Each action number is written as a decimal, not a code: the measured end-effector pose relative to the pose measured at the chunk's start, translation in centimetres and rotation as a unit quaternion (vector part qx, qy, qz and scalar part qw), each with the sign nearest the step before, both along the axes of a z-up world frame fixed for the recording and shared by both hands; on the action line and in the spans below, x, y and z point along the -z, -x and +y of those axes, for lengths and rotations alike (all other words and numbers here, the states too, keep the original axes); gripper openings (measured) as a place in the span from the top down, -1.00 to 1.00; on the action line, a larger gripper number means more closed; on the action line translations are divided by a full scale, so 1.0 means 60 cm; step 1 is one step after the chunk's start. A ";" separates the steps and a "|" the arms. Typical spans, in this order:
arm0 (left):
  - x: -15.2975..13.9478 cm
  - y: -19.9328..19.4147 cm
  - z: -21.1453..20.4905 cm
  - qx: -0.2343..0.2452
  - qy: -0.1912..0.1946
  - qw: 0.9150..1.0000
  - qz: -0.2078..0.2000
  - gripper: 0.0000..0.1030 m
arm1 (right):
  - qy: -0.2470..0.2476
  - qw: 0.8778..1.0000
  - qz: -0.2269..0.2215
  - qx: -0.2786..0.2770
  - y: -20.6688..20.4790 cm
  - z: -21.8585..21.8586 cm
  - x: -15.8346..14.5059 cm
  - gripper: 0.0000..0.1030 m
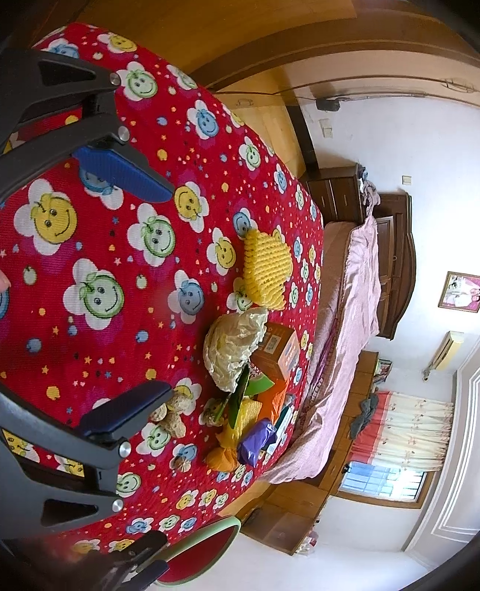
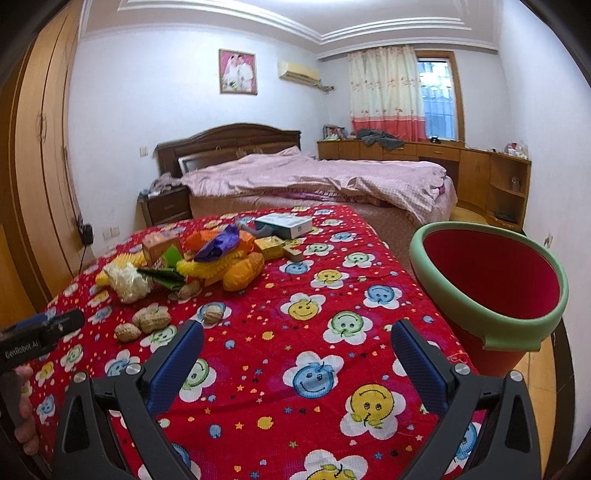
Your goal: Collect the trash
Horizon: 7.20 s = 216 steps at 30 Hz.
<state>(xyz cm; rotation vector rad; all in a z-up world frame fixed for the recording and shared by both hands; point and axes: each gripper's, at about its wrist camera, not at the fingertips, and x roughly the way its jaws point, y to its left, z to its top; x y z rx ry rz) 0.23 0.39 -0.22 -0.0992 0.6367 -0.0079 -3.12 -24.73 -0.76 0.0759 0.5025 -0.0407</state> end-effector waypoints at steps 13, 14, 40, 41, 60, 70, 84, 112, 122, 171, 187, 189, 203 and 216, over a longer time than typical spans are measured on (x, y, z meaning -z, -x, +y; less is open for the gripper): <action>-0.081 -0.112 0.033 0.015 -0.022 1.000 0.015 -0.86 | -0.048 0.997 0.053 -0.027 -0.046 -0.021 -0.070 -1.00; -0.083 -0.123 0.036 0.016 -0.025 0.999 0.019 -0.86 | -0.051 0.996 0.062 -0.028 -0.058 -0.021 -0.073 -1.00; 0.026 -0.293 0.078 0.047 0.039 0.991 0.117 -0.26 | -0.065 0.981 0.173 -0.056 -0.282 0.074 -0.040 -0.07; 0.025 -0.293 0.080 0.051 0.046 0.991 0.115 -0.17 | -0.060 0.981 0.173 -0.061 -0.283 0.078 -0.040 0.00; -0.072 -0.221 0.102 0.053 0.103 0.992 0.058 0.56 | -0.094 0.984 0.128 -0.087 -0.223 0.080 -0.080 0.56; -0.149 -0.164 0.057 0.092 0.103 0.990 0.023 0.56 | -0.115 0.988 0.086 -0.062 -0.150 0.030 -0.133 0.56; -0.220 -0.133 -0.116 0.216 0.102 0.971 0.016 0.56 | -0.143 0.989 0.035 0.024 -0.044 -0.114 -0.179 0.56; -0.112 -0.182 -0.553 0.392 0.049 0.915 0.079 0.56 | -0.198 0.959 0.057 0.193 0.036 -0.391 -0.076 0.56; -0.075 -0.196 -0.608 0.418 0.048 0.901 0.104 0.45 | -0.211 0.950 0.083 0.213 0.014 -0.422 -0.039 0.50; -0.117 -0.141 -0.279 0.214 0.028 0.973 0.076 0.06 | -0.185 0.975 0.045 0.113 0.026 -0.235 -0.113 -0.19; -0.079 -0.164 -0.099 0.087 0.033 0.991 0.098 0.03 | -0.175 0.978 0.089 0.065 -0.018 -0.155 -0.080 -0.22; -0.073 -0.166 -0.084 0.077 0.033 0.991 0.102 -0.01 | -0.174 0.978 0.095 0.060 -0.025 -0.148 -0.076 -0.22; -0.005 -0.190 -0.028 0.036 0.031 0.989 0.143 -0.15 | -0.159 0.979 0.127 0.027 -0.068 -0.088 -0.052 -0.22; 0.018 -0.214 -0.039 0.047 0.064 0.986 0.149 -0.15 | -0.136 0.976 0.167 -0.024 -0.154 -0.025 -0.029 -0.22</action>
